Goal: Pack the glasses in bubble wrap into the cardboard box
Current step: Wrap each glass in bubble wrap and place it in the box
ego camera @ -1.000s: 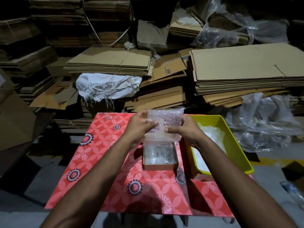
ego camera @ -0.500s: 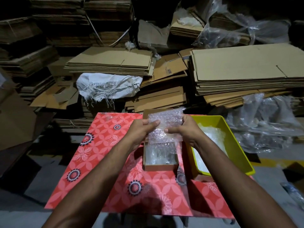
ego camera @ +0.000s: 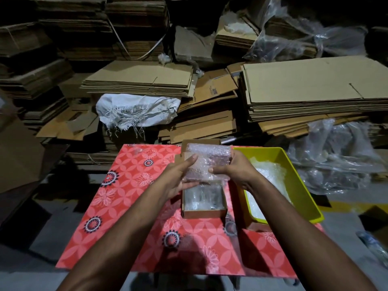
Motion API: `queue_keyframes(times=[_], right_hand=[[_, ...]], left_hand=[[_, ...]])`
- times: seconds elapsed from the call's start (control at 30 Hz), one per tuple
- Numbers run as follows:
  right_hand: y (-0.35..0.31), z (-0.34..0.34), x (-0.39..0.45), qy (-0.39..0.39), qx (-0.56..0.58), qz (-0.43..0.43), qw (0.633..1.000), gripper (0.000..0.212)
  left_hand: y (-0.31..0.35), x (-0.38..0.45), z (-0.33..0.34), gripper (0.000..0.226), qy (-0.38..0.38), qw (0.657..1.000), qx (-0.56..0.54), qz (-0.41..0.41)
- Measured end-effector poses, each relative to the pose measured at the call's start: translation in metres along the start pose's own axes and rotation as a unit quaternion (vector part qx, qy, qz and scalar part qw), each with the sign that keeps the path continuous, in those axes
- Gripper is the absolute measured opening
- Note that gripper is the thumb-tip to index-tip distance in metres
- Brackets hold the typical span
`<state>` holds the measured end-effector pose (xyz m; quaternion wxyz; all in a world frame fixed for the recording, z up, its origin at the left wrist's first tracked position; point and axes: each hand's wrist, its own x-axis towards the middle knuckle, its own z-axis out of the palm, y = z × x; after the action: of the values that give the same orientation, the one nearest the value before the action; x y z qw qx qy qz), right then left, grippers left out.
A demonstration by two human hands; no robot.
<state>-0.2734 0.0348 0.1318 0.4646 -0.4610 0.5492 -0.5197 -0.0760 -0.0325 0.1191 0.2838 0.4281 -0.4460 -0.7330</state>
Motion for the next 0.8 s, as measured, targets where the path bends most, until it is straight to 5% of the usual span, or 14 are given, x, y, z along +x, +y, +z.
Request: queue_keyframes(times=[0.23, 0.43, 0.6, 0.8], right_hand=[[0.003, 0.0, -0.006, -0.074, -0.002, -0.002, 0.997, 0.058], [0.002, 0.002, -0.006, -0.027, -0.032, -0.01, 0.999, 0.032], [-0.001, -0.001, -0.003, 0.037, -0.057, -0.052, 0.996, 0.029], [-0.011, 0.005, -0.01, 0.002, -0.073, -0.037, 0.997, 0.021]], left_hand=[[0.007, -0.003, 0.002, 0.038, -0.025, 0.994, 0.05, 0.091], [0.012, -0.009, 0.003, 0.075, -0.001, 0.982, 0.126, 0.143], [0.014, -0.018, 0.004, 0.008, 0.0, 0.967, 0.149, 0.205], [0.016, -0.022, 0.01, 0.025, 0.056, 0.951, 0.166, 0.255]])
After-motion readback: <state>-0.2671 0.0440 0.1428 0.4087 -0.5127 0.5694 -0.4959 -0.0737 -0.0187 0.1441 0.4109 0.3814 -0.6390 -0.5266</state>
